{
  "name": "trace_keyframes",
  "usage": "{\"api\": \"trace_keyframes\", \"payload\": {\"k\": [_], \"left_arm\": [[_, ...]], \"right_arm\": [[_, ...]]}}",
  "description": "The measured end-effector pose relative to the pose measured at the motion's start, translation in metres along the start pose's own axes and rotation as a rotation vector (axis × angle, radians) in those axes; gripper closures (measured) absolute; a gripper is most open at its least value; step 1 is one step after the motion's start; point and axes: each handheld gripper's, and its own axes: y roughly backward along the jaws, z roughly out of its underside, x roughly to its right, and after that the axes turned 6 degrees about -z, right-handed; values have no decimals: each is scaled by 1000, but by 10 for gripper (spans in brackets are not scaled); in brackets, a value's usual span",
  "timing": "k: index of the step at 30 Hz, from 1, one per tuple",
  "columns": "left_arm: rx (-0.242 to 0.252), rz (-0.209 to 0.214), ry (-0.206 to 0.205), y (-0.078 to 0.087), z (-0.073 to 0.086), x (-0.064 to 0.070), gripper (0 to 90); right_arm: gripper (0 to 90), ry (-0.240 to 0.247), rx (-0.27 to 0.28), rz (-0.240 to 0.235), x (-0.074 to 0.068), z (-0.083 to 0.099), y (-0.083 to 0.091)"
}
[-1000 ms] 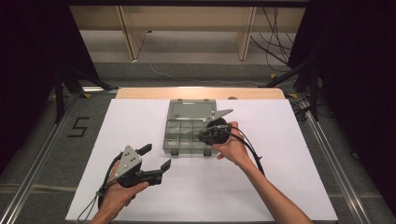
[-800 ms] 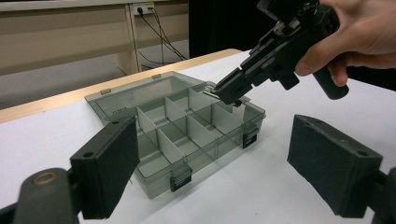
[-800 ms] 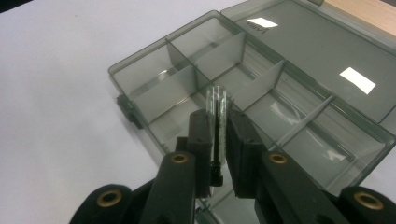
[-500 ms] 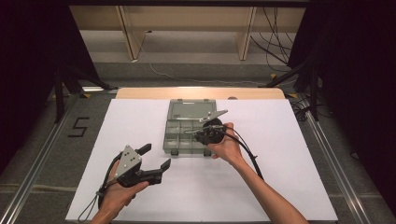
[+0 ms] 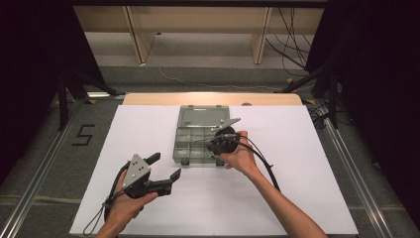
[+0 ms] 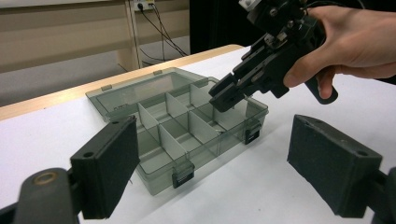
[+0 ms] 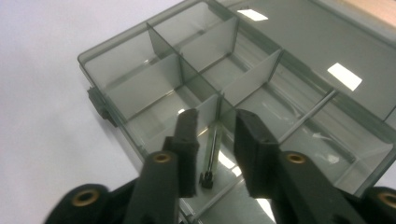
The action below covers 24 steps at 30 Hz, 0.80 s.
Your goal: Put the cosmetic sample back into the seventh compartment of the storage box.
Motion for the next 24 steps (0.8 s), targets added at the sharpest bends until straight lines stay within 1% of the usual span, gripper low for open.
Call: {"api": "trace_keyframes", "payload": {"k": [1,2,3,4,5,7,8,9,10,11,13,15,16,18,19,21,23,24], "left_arm": [[-2,-2,-1,0,0,0,158],[-5,-6,-5,-1,0,-1,158],[-5,-9,-2,-2,1,-2,157],[-9,-17,2,-3,1,-3,158],[-14,-19,0,-3,1,-4,158],[-9,-28,6,-7,1,-6,159],[-10,-35,8,-10,1,-7,159],[-15,-42,12,-12,1,-8,160],[-19,-45,17,-15,2,-9,164],[-26,-51,18,-18,2,-11,166],[-43,-61,26,-23,4,-14,169],[-67,-76,40,-27,5,-16,167],[-76,-81,35,-29,5,-18,166],[-86,-89,32,-33,6,-20,165],[-91,-91,32,-36,6,-21,165],[-107,-101,31,-43,7,-24,166],[-146,-112,42,-51,9,-27,175],[-166,-116,41,-54,10,-28,180]], "right_arm": [[602,-2,4,11,-1,1,1],[577,-23,6,5,-2,1,3],[555,-5,7,-3,0,1,5],[496,-6,14,-17,2,3,7],[496,-6,14,-17,2,3,7],[429,0,16,-19,3,4,10],[413,-11,21,-27,4,5,12],[403,3,56,-39,5,6,12],[392,4,73,-56,5,8,15],[373,9,68,-74,6,8,18],[356,5,78,-86,8,10,24],[344,9,107,-101,10,12,29],[339,7,118,-107,11,13,31],[322,-1,129,-107,16,15,35],[320,-8,144,-102,18,15,37],[315,-25,170,-110,23,15,40],[298,-37,186,-108,26,15,42],[291,-42,186,-112,29,16,46]]}}
